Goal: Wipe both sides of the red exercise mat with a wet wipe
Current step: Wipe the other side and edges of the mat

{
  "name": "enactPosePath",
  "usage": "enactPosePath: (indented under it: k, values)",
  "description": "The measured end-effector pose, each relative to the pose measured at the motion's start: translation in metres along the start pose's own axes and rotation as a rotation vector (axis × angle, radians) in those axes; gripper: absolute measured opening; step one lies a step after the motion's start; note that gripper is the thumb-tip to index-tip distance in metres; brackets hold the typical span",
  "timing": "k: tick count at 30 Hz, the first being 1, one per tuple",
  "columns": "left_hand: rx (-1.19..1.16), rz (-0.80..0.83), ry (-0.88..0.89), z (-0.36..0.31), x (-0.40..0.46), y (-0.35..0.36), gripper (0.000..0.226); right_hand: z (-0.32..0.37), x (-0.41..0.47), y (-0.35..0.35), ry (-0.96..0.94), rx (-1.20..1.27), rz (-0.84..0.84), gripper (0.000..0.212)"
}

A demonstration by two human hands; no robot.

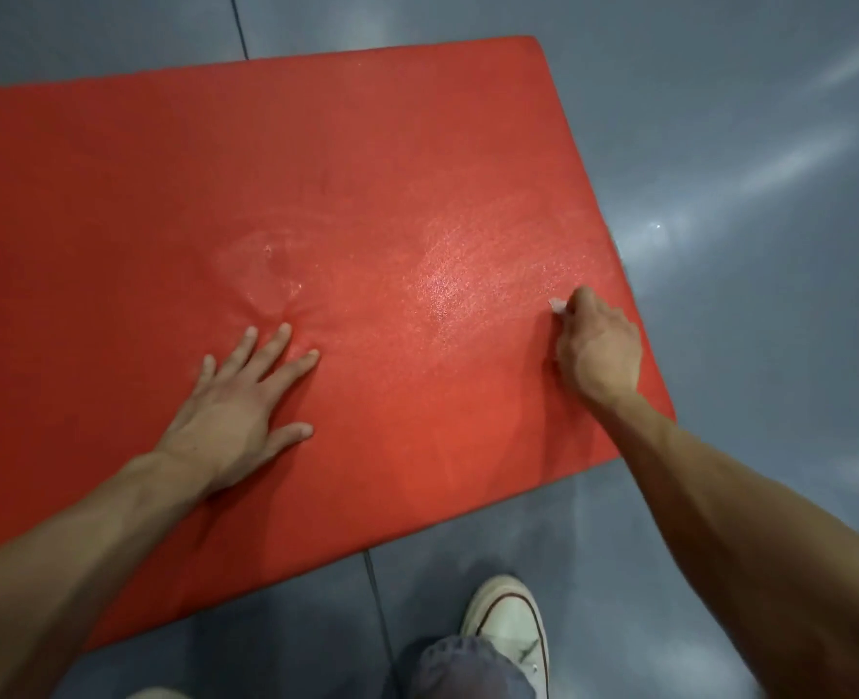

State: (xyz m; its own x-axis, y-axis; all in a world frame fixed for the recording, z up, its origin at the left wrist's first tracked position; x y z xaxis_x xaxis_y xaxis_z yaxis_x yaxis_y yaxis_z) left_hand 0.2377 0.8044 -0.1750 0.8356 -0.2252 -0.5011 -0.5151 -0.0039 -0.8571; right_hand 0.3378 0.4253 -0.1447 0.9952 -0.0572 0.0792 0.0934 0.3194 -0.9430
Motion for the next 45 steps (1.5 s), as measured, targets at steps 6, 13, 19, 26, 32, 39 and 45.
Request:
enactPosePath:
  k: [6,13,19,26,32,39,45]
  values:
    - [-0.013,-0.013,-0.017,0.001,0.001,0.003,0.088,0.105,-0.108,0.036,-0.451,0.1,0.33,0.013]
    - [-0.029,-0.081,-0.015,0.003,-0.002,0.009,0.086,-0.002,-0.036,0.002,-0.092,0.02,0.137,0.008]
    - [-0.045,-0.087,-0.014,0.004,-0.005,0.009,0.085,0.051,-0.094,0.017,-0.271,0.131,0.282,0.022]
    - [-0.049,-0.103,-0.012,0.006,-0.003,0.012,0.085,0.001,-0.086,0.007,-0.324,0.018,0.313,0.008]
    - [-0.068,-0.083,-0.021,0.005,-0.004,0.011,0.085,0.011,-0.094,-0.006,-0.22,0.026,0.182,0.009]
    - [-0.086,-0.102,-0.006,0.007,-0.004,0.015,0.084,-0.01,-0.118,0.003,-0.287,0.073,0.36,0.007]
    - [-0.096,-0.107,-0.008,0.008,-0.005,0.015,0.087,-0.069,-0.101,-0.03,0.073,0.058,0.209,0.007]
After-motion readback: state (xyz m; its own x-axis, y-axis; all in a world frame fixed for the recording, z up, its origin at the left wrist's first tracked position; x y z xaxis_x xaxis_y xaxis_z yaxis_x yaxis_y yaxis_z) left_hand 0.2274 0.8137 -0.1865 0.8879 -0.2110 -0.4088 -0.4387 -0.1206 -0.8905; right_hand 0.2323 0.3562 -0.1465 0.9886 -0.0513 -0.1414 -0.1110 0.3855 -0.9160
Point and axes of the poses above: each hand's wrist, its own x-axis towards the middle knuckle, its own y-axis out of the palm, z = x × y, the point moved 6 cm from there along x, towards the middle knuckle, and after that the axes turned 11 degrees about x, right-handed, at the moved point
